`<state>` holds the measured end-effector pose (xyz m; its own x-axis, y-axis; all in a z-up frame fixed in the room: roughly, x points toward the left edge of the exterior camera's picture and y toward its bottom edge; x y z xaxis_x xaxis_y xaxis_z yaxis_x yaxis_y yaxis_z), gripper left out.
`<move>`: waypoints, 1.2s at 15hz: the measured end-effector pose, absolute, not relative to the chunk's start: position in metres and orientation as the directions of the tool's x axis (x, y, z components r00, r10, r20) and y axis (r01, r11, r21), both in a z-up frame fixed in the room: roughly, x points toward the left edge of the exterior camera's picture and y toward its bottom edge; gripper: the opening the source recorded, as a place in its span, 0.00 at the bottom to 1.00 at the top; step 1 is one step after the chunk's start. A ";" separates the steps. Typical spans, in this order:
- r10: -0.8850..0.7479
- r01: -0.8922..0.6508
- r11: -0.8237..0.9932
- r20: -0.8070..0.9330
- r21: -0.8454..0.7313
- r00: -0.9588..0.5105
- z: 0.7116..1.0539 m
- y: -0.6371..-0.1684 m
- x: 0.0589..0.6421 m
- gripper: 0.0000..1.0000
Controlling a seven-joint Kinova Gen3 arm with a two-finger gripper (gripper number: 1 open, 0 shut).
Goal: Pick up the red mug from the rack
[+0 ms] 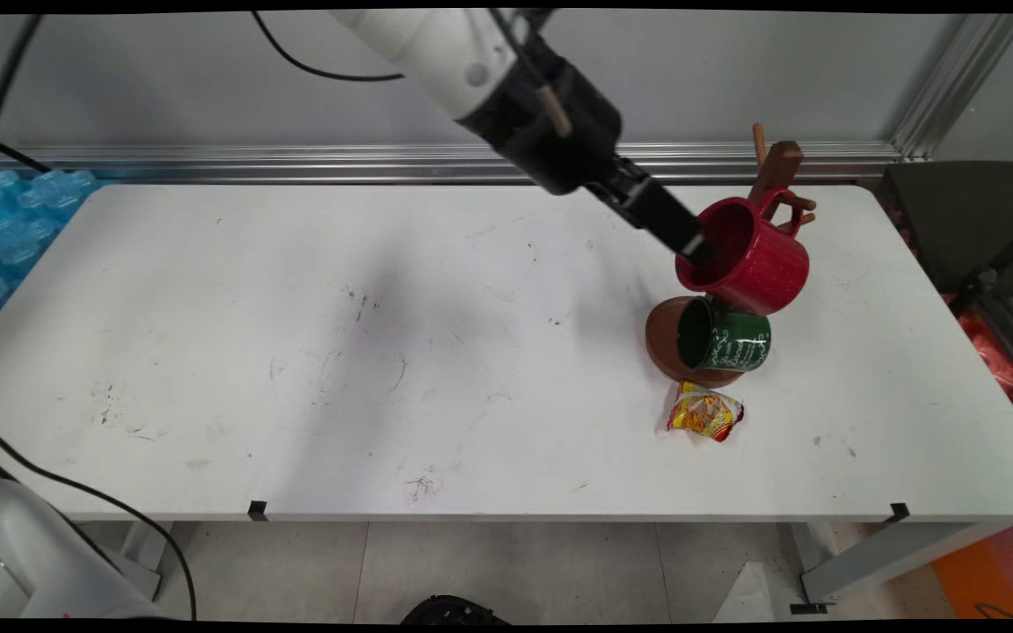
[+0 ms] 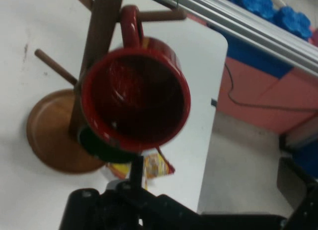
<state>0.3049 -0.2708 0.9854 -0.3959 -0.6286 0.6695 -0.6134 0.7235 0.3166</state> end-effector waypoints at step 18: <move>-0.705 -0.673 0.625 0.656 0.397 -0.268 0.932 -0.306 0.223 1.00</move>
<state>0.2229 -0.3058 0.9316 -0.2679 -0.7054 0.6562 -0.6726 0.6246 0.3968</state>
